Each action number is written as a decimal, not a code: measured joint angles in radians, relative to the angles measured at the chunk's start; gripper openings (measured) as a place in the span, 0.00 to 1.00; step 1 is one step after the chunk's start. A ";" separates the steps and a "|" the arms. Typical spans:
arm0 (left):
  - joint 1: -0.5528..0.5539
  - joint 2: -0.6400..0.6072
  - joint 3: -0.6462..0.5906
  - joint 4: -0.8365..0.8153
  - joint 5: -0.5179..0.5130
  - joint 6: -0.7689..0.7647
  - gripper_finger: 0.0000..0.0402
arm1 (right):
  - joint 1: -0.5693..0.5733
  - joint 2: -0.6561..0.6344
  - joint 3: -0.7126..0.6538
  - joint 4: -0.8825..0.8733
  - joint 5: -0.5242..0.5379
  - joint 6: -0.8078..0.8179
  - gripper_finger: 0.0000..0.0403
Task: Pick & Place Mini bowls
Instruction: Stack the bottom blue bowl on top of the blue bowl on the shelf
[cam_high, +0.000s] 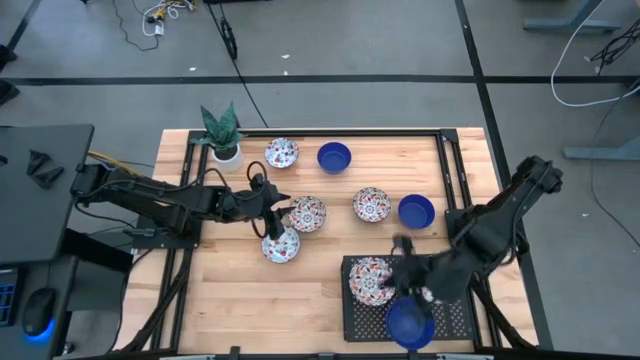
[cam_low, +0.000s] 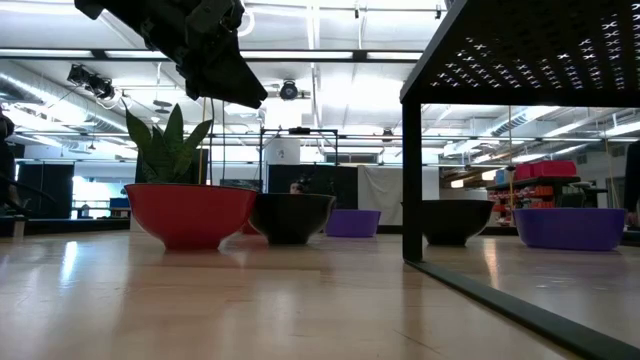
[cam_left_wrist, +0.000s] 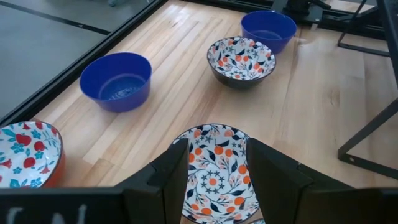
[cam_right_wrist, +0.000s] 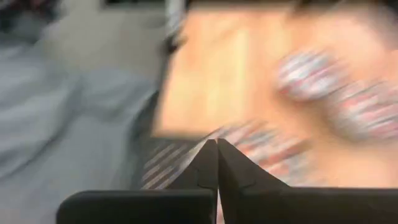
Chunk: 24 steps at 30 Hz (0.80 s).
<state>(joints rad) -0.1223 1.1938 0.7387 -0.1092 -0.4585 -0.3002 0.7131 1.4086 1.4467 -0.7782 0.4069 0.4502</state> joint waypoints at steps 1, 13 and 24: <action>0.000 0.002 0.000 0.000 -0.007 0.000 0.41 | -0.019 -0.010 0.000 0.004 0.059 -0.021 0.00; 0.000 0.042 -0.002 -0.037 -0.045 -0.007 0.41 | -0.422 -0.021 -0.003 -0.109 0.152 -0.186 0.00; 0.000 0.051 0.000 -0.090 -0.050 -0.049 0.41 | -0.680 -0.124 -0.248 -0.368 -0.046 -0.008 0.18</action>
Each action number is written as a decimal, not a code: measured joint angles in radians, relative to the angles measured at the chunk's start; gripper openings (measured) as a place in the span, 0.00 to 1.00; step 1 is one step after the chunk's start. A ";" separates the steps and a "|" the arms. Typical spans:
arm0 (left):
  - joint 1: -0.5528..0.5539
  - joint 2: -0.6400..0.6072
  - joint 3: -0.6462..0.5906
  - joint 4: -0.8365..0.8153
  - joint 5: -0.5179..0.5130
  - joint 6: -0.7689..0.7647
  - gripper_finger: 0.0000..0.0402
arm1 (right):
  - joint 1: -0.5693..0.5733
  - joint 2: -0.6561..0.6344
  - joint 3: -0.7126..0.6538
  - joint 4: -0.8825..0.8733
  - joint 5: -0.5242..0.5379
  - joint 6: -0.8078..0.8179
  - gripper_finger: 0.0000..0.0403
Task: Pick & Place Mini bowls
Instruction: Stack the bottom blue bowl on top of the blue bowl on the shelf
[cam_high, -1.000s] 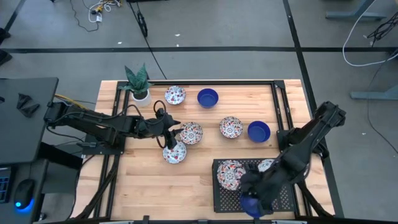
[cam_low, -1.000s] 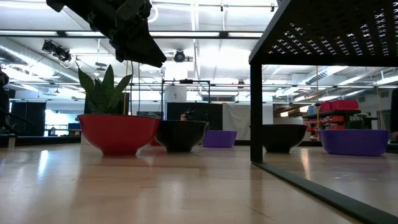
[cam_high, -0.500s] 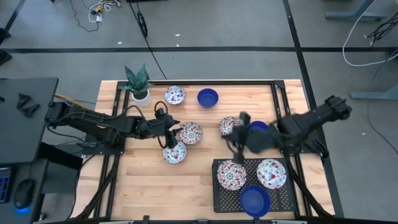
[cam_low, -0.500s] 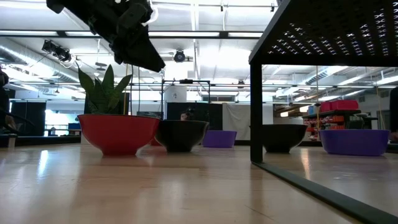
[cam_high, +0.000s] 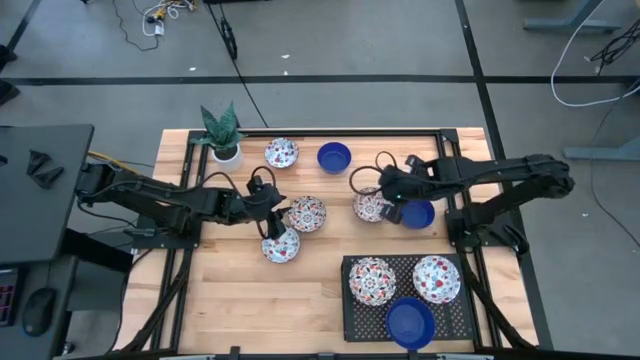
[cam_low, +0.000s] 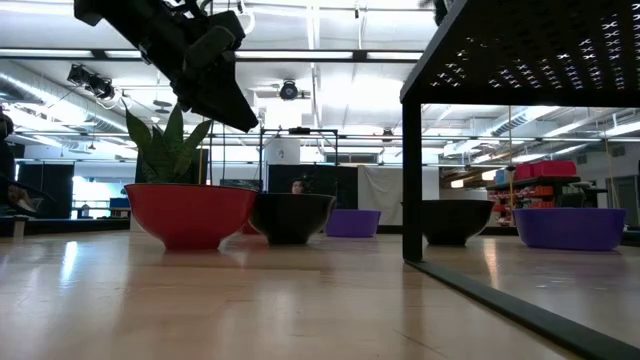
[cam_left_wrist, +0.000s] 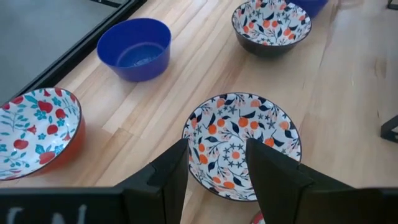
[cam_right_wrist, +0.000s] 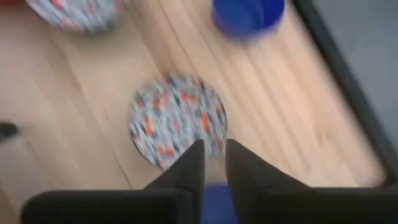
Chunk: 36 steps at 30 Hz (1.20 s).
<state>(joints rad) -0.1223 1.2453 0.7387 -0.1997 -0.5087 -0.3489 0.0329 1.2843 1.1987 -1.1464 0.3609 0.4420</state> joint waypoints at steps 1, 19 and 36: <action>0.000 0.000 0.000 -0.001 0.000 0.000 0.41 | -0.015 -0.023 -0.041 0.000 -0.009 0.014 0.21; 0.000 0.000 0.000 0.009 -0.014 0.002 0.41 | -0.221 -0.270 -0.590 0.138 -0.054 0.191 0.46; 0.000 -0.001 0.000 0.008 -0.014 0.004 0.41 | -0.363 -0.242 -0.673 0.265 -0.140 0.212 0.37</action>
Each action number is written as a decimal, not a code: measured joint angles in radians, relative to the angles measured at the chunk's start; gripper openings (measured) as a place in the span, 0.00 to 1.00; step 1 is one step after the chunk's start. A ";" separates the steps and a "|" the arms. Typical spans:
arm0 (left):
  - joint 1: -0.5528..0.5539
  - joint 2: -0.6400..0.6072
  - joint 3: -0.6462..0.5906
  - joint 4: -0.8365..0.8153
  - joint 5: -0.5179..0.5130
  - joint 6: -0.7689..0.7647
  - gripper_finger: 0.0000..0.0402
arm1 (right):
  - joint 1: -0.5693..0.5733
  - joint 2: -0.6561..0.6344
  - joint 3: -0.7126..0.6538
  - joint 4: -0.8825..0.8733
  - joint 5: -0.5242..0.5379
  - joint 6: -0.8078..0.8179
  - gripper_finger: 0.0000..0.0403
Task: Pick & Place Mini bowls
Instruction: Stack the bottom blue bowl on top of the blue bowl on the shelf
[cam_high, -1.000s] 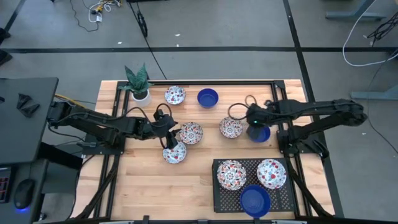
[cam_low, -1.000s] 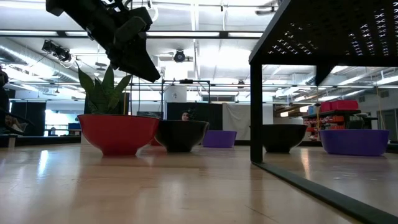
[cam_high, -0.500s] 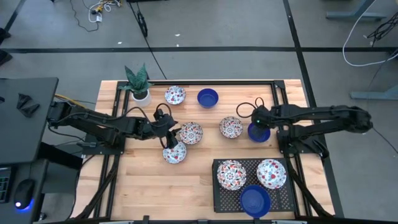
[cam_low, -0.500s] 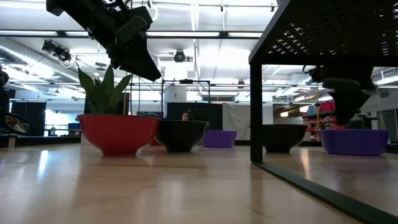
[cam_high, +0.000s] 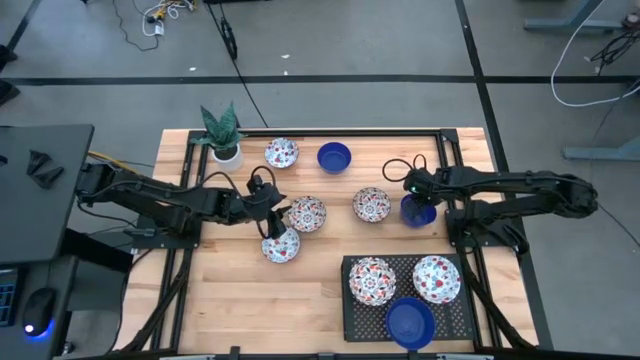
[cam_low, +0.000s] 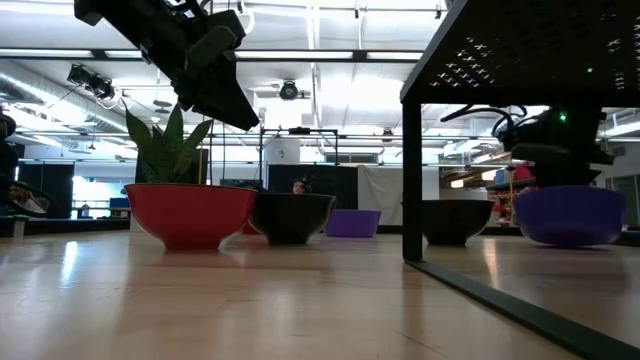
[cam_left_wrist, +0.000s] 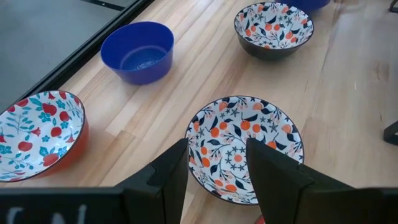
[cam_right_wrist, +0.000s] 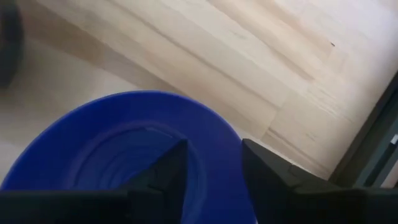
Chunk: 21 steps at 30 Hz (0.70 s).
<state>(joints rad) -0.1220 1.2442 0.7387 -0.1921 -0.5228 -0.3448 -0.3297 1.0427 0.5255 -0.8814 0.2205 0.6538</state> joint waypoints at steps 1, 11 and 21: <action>0.000 0.000 0.000 0.000 0.000 0.000 0.41 | -0.004 0.003 0.000 0.001 0.000 0.002 0.36; 0.000 0.000 0.000 0.000 0.000 0.000 0.41 | -0.010 0.007 0.000 0.018 0.007 0.019 0.40; 0.000 0.000 0.000 0.000 0.000 0.000 0.41 | -0.010 0.007 0.021 0.015 0.006 0.019 0.50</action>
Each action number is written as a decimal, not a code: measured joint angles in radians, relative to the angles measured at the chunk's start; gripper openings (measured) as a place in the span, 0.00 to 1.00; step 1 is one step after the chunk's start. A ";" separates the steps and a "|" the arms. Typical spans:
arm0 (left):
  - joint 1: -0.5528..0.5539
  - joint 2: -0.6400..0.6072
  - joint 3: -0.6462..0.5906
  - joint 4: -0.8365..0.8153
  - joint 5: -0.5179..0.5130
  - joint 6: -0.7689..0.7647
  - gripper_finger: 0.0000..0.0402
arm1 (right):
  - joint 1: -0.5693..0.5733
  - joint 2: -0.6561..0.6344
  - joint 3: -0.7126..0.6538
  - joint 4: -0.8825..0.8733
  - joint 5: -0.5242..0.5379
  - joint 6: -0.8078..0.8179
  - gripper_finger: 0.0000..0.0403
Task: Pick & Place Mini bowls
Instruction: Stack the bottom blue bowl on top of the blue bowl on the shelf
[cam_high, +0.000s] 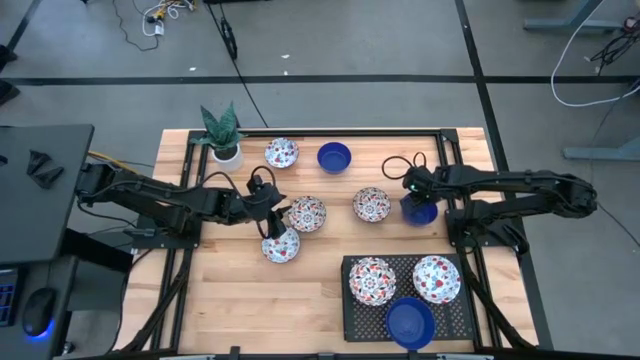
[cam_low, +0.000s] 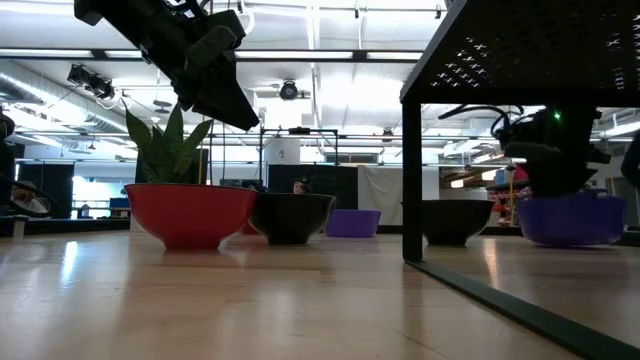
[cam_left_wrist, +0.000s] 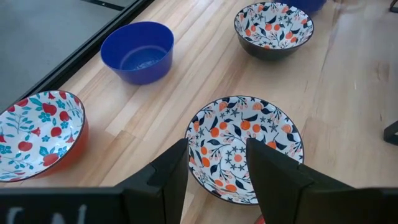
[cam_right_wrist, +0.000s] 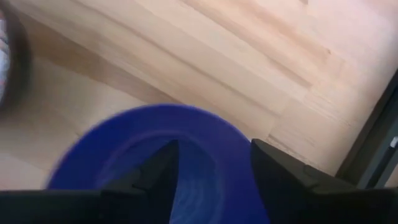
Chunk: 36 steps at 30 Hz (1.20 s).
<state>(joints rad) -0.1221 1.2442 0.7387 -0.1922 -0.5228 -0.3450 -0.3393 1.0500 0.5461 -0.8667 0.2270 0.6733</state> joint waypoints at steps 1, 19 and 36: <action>0.000 0.000 0.000 0.000 0.000 0.000 0.41 | 0.000 0.000 0.007 0.001 0.000 0.000 0.51; 0.000 0.000 0.000 0.000 0.000 0.000 0.41 | -0.058 0.000 -0.018 -0.042 -0.011 0.000 0.45; 0.000 0.000 0.000 0.000 0.000 0.000 0.41 | -0.067 0.000 -0.023 0.044 -0.046 -0.053 0.34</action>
<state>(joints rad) -0.1220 1.2442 0.7387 -0.1922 -0.5224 -0.3453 -0.4064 1.0500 0.5232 -0.8227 0.1809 0.6201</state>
